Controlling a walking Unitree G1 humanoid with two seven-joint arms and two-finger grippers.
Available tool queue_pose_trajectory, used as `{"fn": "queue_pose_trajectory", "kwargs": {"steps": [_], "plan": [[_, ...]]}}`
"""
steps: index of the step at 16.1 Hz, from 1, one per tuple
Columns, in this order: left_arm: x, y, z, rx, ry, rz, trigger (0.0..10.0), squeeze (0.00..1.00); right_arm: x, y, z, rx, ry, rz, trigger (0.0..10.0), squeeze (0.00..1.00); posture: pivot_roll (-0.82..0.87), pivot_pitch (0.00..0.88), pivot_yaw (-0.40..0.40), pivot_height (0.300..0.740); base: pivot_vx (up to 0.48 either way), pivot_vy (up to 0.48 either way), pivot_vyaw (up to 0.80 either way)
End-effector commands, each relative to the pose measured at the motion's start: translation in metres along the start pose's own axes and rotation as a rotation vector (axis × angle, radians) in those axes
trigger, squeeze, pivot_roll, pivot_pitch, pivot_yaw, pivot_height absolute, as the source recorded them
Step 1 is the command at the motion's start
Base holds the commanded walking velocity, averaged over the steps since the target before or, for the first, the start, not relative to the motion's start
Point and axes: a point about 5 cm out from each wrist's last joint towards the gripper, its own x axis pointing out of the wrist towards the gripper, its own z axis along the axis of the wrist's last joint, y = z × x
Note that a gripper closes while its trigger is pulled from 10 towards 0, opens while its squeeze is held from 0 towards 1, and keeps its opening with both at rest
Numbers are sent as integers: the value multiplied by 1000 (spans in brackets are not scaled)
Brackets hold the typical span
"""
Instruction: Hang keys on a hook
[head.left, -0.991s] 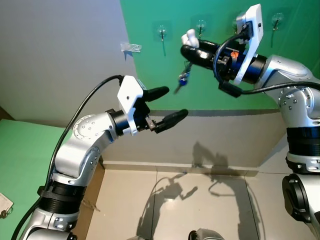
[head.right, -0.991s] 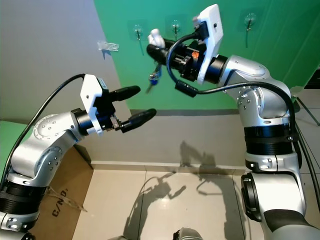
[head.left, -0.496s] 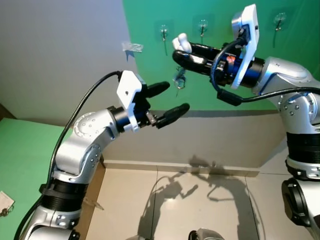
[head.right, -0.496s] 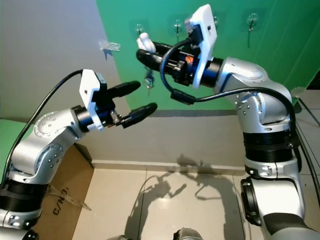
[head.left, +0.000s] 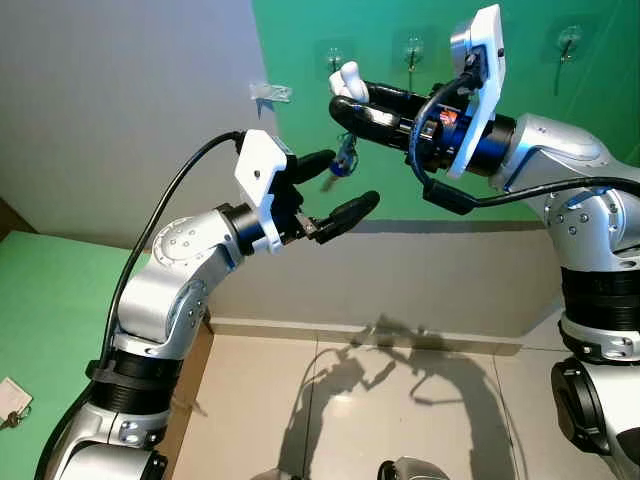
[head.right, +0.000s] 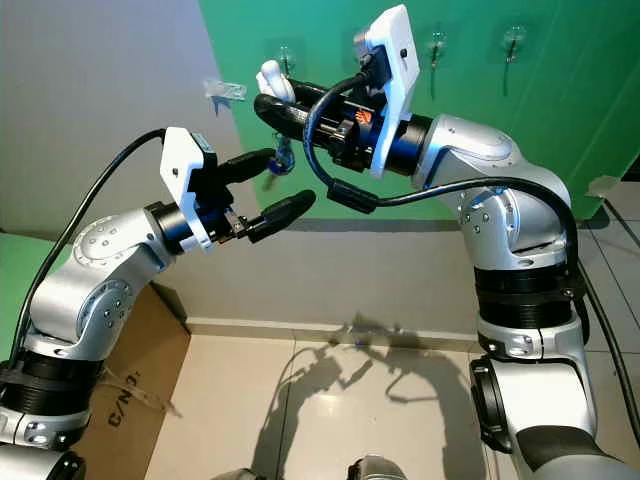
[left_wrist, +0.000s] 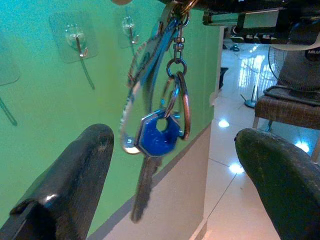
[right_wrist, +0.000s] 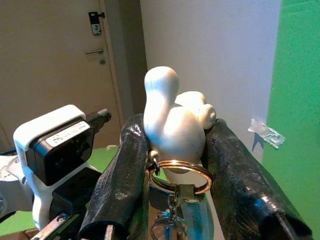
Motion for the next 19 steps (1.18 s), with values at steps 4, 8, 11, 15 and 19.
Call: {"fn": "queue_pose_trajectory", "kwargs": {"steps": [4, 8, 11, 15, 19], "plan": [[0, 2, 9, 14, -32, -7, 10000, 0, 4, 6, 5, -16, -11, 23, 0, 0, -239, 79, 93, 740, 0, 0, 0], [-2, 0, 12, 3, -38, -41, 0, 0, 2, 3, -4, -30, 26, 5, 0, 0, -237, 79, 93, 740, 0, 0, 0], [-10, -6, 1, -19, 20, -102, 0, 0, -5, 1, -19, -50, 104, 4, 0, 0, -236, 80, 91, 740, 0, 0, 0], [-14, -7, -2, -24, 36, -120, 0, 0, -7, -3, -30, -49, 142, -4, 0, 0, -231, 80, 89, 740, 0, 0, 0], [-16, -5, -6, -26, 46, -117, 0, 0, -5, 1, -27, -46, 122, 27, 0, 0, -231, 76, 85, 740, 0, 0, 0]]}}
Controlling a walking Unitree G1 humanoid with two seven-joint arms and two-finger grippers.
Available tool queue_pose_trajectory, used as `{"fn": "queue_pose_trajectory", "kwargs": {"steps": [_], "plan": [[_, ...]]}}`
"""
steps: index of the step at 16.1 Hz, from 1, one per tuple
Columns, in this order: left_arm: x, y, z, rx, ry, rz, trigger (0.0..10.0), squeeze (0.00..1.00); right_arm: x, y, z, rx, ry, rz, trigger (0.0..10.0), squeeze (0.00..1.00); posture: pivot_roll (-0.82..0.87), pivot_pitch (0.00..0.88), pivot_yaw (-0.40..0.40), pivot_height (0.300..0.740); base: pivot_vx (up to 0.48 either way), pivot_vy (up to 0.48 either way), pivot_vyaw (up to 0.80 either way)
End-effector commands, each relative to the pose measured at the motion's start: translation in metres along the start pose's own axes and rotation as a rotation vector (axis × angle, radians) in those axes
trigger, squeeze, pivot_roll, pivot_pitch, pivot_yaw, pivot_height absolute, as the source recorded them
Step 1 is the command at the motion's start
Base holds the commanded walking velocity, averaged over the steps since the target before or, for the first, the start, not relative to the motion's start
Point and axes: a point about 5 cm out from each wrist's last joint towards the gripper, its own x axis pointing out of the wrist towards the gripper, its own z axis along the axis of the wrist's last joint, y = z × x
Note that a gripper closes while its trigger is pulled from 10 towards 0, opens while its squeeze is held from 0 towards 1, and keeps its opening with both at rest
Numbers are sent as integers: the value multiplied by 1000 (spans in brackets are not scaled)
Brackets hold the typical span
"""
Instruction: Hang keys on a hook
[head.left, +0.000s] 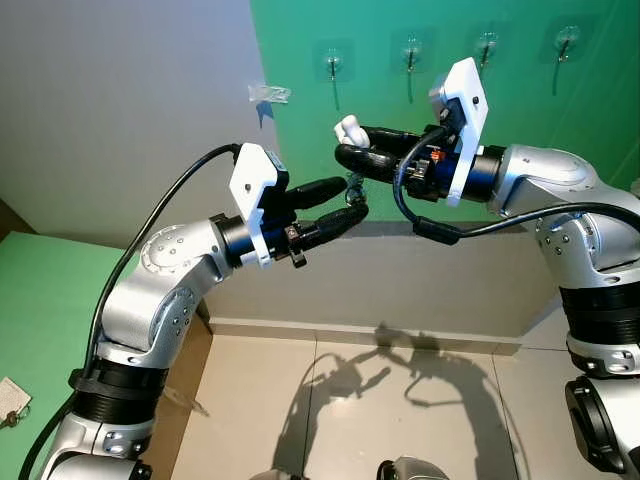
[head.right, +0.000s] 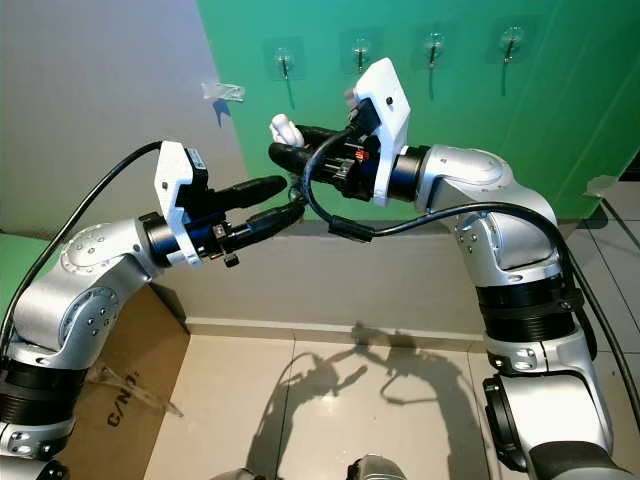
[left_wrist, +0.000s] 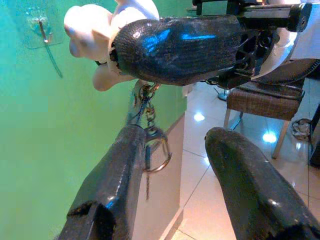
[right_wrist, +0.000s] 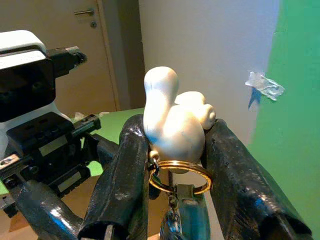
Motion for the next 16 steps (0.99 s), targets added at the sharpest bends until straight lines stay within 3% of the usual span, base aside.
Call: {"fn": "queue_pose_trajectory", "kwargs": {"steps": [1, 5, 6, 7, 16], "plan": [[-3, -1, -4, 3, 25, -10, 0, 0, 0, 7, 5, -16, -14, 53, 0, 0, -234, 72, 85, 740, 0, 0, 0], [-4, 0, -10, 6, 52, -6, 0, 0, -7, 8, -1, -9, 22, 92, 0, 0, -239, 65, 83, 740, 0, 0, 0], [-4, 3, -12, 11, 61, 20, 7137, 0, -9, 7, -1, -10, 29, 92, 0, 0, -239, 64, 81, 740, 0, 0, 0], [-4, 4, -12, 16, 64, 26, 10000, 0, -9, 8, -1, -9, 26, 99, 0, 0, -237, 65, 80, 740, 0, 0, 0], [-1, -5, -19, -4, 80, -38, 10000, 0, -11, 15, -9, -1, 55, 158, 0, 0, -232, 67, 85, 740, 0, 0, 0]]}}
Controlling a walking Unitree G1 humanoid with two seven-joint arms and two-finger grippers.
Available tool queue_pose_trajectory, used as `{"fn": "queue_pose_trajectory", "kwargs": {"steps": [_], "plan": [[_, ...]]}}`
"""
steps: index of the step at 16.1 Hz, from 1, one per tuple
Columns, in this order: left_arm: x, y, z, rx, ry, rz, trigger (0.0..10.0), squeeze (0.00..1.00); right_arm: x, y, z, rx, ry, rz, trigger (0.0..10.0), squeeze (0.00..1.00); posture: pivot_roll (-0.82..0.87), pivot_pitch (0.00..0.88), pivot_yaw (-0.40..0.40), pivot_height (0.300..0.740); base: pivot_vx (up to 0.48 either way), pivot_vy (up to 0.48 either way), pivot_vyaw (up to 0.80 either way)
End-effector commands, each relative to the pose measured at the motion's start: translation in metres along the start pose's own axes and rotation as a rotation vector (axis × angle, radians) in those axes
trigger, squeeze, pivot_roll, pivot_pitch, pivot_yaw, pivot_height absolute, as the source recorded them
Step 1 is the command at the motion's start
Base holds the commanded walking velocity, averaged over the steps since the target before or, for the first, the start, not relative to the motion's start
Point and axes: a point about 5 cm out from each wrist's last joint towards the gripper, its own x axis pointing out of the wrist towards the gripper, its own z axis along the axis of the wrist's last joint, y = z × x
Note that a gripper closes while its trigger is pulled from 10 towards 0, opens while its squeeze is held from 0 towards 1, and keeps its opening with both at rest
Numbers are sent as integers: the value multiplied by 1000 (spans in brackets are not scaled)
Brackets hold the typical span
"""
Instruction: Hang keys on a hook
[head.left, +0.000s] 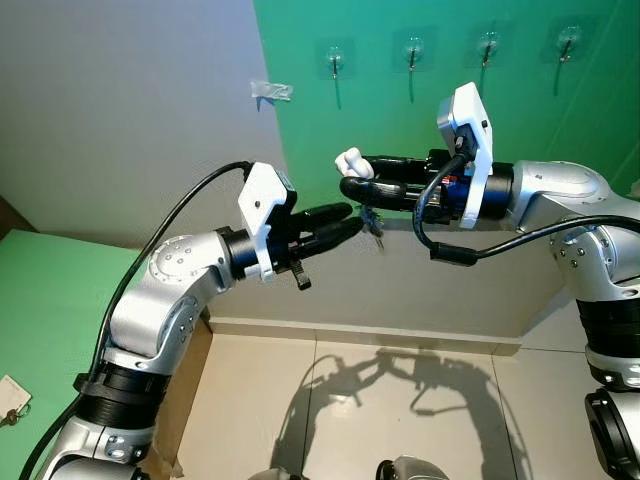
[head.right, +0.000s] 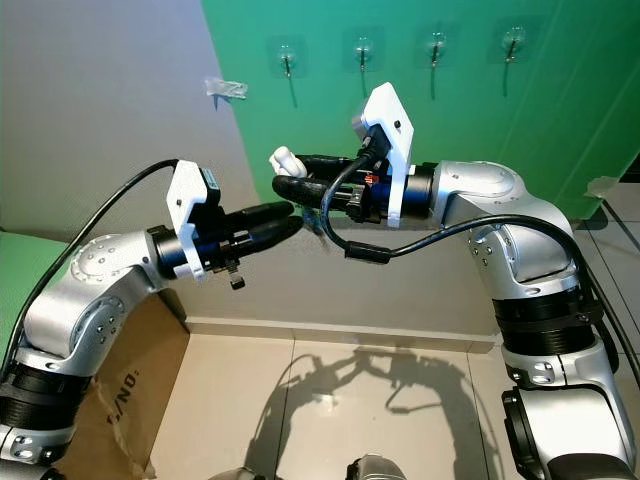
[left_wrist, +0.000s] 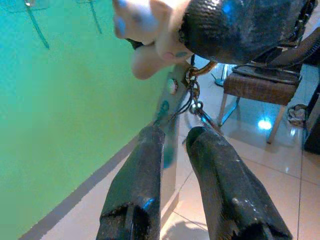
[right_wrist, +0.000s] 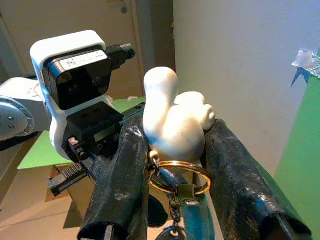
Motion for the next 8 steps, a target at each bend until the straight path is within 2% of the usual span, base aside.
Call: {"fn": "queue_pose_trajectory", "kwargs": {"steps": [1, 8], "plan": [[0, -3, -2, 6, 17, -25, 10000, 0, 4, 6, -2, -19, 12, 31, 0, 0, -233, 66, 87, 740, 0, 0, 0], [1, -5, -4, 14, 34, -54, 10000, 0, 5, 2, -2, -22, 3, 3, 0, 0, -233, 62, 91, 740, 0, 0, 0]]}}
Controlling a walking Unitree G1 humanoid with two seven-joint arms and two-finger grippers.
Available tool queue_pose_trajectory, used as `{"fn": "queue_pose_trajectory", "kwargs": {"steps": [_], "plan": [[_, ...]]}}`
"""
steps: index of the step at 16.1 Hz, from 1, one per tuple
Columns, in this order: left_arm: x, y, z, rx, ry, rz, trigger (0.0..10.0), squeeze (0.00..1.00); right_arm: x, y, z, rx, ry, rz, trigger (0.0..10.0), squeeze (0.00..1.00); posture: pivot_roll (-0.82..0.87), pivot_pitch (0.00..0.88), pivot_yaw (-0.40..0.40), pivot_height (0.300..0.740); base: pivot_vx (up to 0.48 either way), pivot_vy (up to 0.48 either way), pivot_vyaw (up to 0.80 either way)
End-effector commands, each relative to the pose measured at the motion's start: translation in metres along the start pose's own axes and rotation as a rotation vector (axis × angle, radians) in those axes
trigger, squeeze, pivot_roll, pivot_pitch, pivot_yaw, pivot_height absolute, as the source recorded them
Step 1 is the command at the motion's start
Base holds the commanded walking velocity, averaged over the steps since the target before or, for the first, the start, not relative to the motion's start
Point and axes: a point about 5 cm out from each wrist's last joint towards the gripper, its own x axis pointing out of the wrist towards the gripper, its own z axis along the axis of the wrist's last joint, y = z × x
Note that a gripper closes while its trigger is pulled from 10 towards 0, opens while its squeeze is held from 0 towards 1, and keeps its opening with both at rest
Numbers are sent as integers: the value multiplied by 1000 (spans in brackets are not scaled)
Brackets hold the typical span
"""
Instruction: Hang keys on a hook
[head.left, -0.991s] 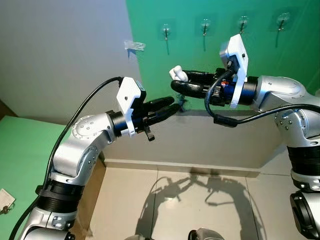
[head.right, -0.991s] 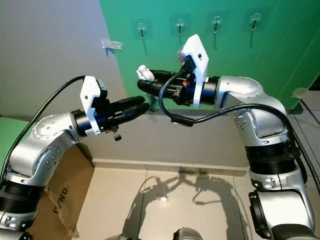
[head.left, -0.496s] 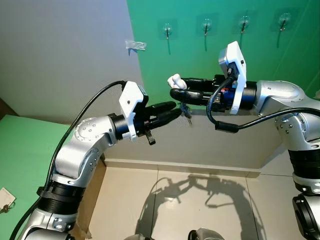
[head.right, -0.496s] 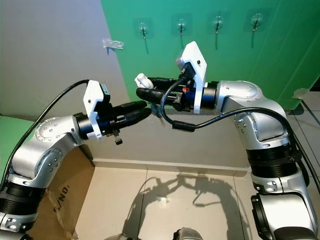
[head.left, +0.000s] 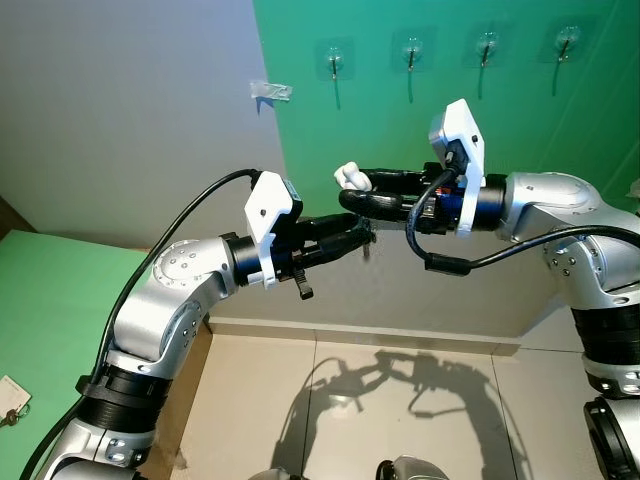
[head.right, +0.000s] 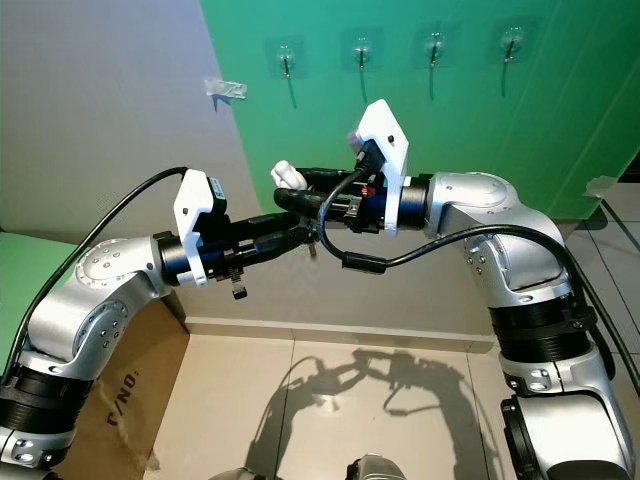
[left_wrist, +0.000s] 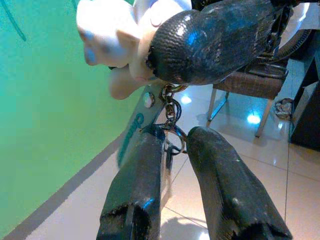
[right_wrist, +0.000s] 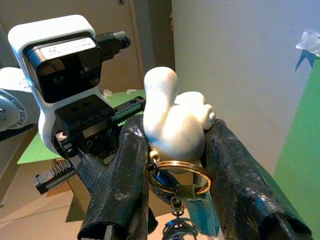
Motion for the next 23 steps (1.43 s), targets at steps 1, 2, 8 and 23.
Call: {"fn": "queue_pose_trajectory", "kwargs": {"steps": [1, 2, 8, 23], "plan": [[-1, 0, -1, 21, 20, -10, 10000, 0, 2, 1, 10, -40, -25, 8, 0, 0, -233, 62, 92, 740, 0, 0, 0], [0, -2, -3, 23, 29, -19, 10000, 0, 3, 1, 12, -41, -30, 9, 0, 0, -233, 62, 92, 740, 0, 0, 0], [2, -3, -6, 29, 44, -28, 10000, 0, 4, -2, 22, -44, -70, -11, 0, 0, -236, 60, 90, 740, 0, 0, 0], [-9, 1, -13, 30, 43, 124, 10000, 0, 1, -14, -8, -7, -44, -261, 0, 0, -226, 59, 97, 740, 0, 0, 0]]}}
